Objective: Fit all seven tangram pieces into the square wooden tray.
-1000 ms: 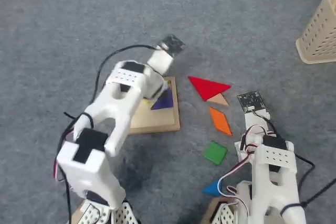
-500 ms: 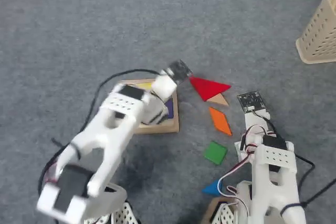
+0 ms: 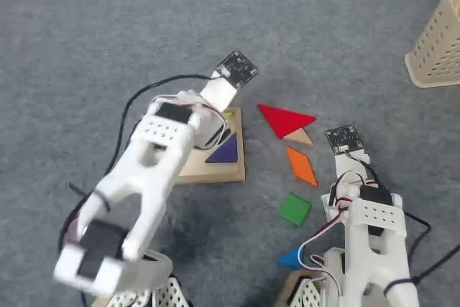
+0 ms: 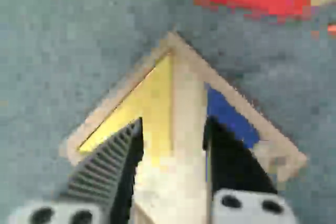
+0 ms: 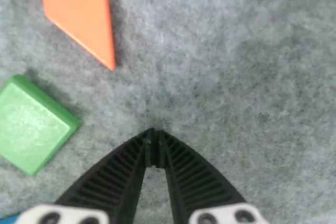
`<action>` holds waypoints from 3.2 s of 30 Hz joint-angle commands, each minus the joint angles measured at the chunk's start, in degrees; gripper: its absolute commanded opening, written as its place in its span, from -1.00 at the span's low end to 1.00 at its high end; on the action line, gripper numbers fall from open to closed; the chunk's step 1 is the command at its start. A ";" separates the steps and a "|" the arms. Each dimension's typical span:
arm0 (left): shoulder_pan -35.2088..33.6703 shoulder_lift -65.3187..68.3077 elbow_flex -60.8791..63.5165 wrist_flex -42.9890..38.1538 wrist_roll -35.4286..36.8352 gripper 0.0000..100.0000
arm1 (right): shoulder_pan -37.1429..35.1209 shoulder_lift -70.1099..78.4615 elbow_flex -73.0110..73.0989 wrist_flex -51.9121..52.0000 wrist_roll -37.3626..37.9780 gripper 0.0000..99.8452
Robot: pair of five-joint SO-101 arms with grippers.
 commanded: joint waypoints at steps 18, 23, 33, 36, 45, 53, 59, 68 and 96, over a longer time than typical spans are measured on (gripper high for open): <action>3.25 6.95 1.01 4.75 0.35 -0.65 | 0.48 -1.63 -0.18 -0.48 1.14 -0.97; 5.19 -3.96 6.37 5.80 0.70 -0.65 | 0.48 -1.63 -0.18 -0.48 1.14 -0.97; -6.24 -20.66 3.03 12.13 2.37 -0.65 | 0.48 -1.63 -0.18 -0.48 1.32 -0.97; -14.24 -21.98 3.74 10.99 6.51 -0.65 | 0.75 -1.98 -0.18 -0.40 1.41 -0.97; -34.73 -19.69 18.07 -2.99 8.09 -0.65 | 0.48 -1.63 -5.19 0.66 1.41 -0.97; -40.26 -14.07 24.75 -11.16 8.18 -0.65 | -5.93 -0.92 -17.93 12.35 1.14 -0.97; -40.26 -10.64 23.69 -11.78 8.44 -0.65 | -14.81 6.90 -27.52 16.22 -4.04 -0.95; -40.18 -10.37 23.78 -11.78 8.44 -0.65 | -21.05 23.43 -41.93 16.40 -6.33 -0.74; -40.00 -10.29 23.87 -11.78 8.09 -0.65 | -26.68 60.00 -79.56 21.23 13.10 -0.51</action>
